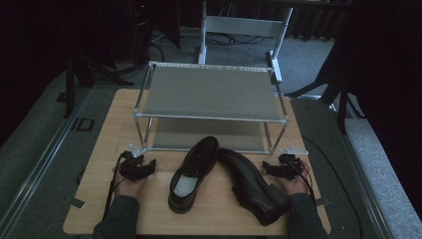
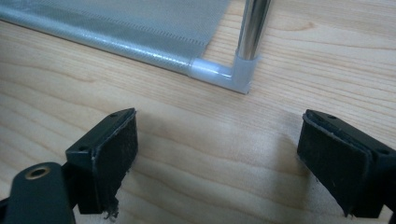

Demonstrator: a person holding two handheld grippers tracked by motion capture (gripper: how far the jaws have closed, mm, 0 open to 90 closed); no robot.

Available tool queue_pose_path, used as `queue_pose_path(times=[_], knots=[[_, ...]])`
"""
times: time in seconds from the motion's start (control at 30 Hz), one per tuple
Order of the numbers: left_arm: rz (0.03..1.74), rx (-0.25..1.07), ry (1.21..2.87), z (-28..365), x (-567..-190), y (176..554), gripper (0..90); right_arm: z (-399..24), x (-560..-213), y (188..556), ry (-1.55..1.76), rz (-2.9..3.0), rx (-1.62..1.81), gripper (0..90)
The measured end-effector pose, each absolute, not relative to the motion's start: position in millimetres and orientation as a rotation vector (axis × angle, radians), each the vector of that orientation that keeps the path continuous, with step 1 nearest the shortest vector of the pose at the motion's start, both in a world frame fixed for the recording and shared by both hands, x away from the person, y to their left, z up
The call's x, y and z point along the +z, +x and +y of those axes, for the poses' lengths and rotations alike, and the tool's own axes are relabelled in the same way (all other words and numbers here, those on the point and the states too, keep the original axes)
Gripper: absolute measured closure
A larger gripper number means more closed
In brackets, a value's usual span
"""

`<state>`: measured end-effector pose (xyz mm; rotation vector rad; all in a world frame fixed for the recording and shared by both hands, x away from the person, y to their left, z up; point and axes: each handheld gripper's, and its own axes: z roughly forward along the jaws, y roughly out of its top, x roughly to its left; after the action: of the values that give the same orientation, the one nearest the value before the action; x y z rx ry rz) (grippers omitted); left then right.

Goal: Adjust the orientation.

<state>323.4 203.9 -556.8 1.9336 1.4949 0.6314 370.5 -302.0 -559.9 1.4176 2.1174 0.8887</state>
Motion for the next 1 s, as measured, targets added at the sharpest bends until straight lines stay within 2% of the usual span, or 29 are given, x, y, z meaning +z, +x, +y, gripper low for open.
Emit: queue_pose_path(times=[0.27, 0.53, 1.0], knots=[[1.391, 0.561, 1.903, 201.3, -543.3, 312.7, 48.9, -306.4, -559.9, 367.4, 1.416, 2.118, 0.891, 12.2], [1.314, 0.561, 1.889, 200.4, -520.2, 298.7, 49.7, -308.1, -559.9, 366.2, 1.423, 2.109, 0.889, 13.0], [1.129, 0.558, 1.951, 176.1, -487.5, 275.1, 51.8, -308.7, -559.8, 365.4, 1.424, 2.108, 0.89, 13.0]])
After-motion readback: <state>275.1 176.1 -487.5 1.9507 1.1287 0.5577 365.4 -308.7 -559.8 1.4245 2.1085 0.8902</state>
